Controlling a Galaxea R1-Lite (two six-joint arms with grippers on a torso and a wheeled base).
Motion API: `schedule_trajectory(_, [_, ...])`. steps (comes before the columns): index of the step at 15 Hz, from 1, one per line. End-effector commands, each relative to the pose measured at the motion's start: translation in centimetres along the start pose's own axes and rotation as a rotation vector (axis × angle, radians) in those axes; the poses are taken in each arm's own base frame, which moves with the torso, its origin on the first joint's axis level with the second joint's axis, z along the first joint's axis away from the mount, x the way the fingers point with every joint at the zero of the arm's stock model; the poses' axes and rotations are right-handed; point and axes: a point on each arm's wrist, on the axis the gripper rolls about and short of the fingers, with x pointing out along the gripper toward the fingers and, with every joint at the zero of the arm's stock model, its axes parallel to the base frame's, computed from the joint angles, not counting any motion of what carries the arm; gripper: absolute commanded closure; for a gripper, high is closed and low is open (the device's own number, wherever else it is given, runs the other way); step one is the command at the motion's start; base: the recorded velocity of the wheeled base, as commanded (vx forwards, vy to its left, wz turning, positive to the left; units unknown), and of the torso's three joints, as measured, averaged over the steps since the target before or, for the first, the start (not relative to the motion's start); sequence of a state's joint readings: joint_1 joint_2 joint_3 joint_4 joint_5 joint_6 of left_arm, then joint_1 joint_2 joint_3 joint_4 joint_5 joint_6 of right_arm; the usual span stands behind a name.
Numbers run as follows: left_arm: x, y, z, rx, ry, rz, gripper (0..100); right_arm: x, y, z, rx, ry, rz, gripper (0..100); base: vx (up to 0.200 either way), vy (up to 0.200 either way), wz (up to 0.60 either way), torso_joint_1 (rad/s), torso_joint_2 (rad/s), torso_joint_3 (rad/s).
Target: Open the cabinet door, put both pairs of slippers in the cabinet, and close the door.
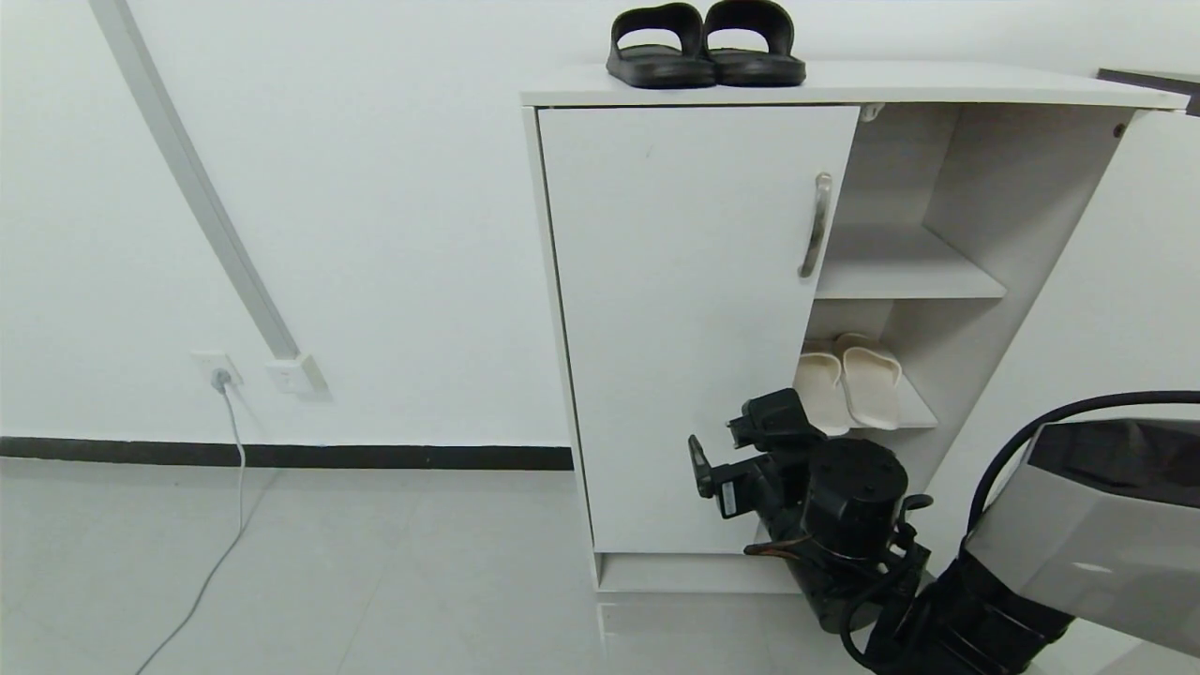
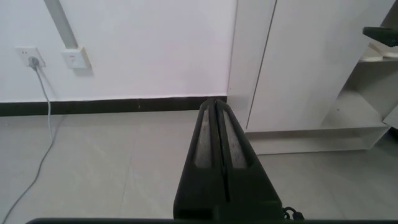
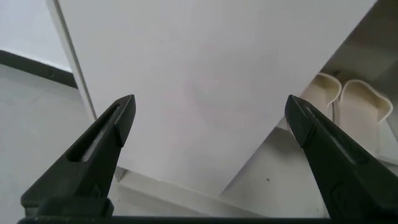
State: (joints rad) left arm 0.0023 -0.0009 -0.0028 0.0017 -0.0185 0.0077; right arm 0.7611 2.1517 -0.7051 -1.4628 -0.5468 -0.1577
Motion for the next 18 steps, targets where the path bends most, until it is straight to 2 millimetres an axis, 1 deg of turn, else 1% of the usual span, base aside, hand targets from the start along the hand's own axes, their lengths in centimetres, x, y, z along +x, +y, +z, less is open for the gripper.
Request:
schedule_trajectory(1, [0.00,0.00,0.00,0.000,0.002,0.001,100,0.08,0.03,-0.36,-0.006,0.009,-0.001,0,0.000,0.000,0.00,0.000,0.00,0.000])
schedule_trajectory(5, [0.02,0.00,-0.03,0.000,0.002,-0.001,100,0.08,0.09,-0.47,-0.009,0.012,-0.007,0,0.000,0.000,0.00,0.000,0.00,0.000])
schedule_trajectory(6, [0.02,0.00,-0.03,0.000,0.002,-0.001,100,0.10,0.05,-0.47,-0.009,0.013,-0.008,0,0.000,0.000,0.00,0.007,-0.20,-0.212])
schedule_trajectory(9, [0.02,0.00,-0.05,0.000,0.003,0.001,100,0.10,0.04,-0.46,-0.009,0.011,-0.009,0,0.000,0.000,0.00,0.014,-0.20,-0.331])
schedule_trajectory(12, [0.00,0.00,0.01,0.000,0.000,0.001,100,0.08,0.09,-0.45,-0.016,0.011,-0.007,0,0.000,0.000,0.00,0.043,-0.54,-0.365])
schedule_trajectory(18, [0.02,0.00,-0.03,0.000,0.002,-0.001,100,0.05,0.08,-0.48,-0.018,0.012,-0.007,0,0.000,0.000,0.00,0.127,-0.47,-0.343])
